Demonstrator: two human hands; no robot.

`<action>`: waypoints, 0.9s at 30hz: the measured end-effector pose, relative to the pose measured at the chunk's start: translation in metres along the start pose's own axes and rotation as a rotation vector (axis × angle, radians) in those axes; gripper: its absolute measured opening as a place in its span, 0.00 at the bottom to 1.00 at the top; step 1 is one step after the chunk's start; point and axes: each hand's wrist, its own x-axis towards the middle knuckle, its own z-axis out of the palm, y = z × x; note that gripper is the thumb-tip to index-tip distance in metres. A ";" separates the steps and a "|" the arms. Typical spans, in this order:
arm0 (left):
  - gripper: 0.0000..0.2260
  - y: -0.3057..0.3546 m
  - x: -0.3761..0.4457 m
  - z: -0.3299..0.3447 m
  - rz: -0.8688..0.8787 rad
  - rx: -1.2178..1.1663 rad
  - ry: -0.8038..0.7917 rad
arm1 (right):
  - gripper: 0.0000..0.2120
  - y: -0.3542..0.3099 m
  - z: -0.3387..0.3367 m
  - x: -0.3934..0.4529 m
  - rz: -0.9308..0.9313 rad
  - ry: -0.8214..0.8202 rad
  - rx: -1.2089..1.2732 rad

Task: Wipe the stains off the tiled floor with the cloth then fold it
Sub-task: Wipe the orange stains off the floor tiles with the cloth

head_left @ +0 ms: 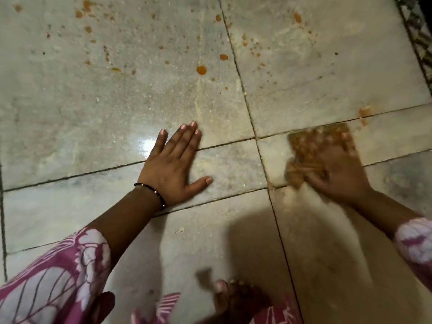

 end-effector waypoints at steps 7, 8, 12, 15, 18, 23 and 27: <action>0.41 0.004 -0.001 -0.002 -0.023 0.011 -0.008 | 0.33 -0.099 -0.008 0.088 0.296 0.093 0.163; 0.41 0.004 -0.001 -0.002 -0.023 0.013 -0.006 | 0.33 -0.115 -0.006 0.071 0.110 0.077 0.128; 0.41 0.004 -0.001 0.000 -0.017 0.013 0.012 | 0.38 -0.096 0.009 -0.016 -0.322 -0.050 0.050; 0.41 0.002 -0.001 0.001 -0.020 0.023 0.025 | 0.38 -0.042 0.006 -0.022 -0.106 0.017 0.069; 0.41 0.003 -0.002 0.002 -0.021 0.026 0.015 | 0.37 -0.021 -0.005 0.028 0.347 0.118 0.135; 0.41 0.003 -0.002 0.000 -0.025 0.024 0.004 | 0.39 -0.096 -0.025 0.103 0.216 -0.152 0.164; 0.41 0.003 -0.002 0.000 -0.026 0.013 0.013 | 0.39 -0.124 -0.017 0.058 -0.182 -0.099 0.125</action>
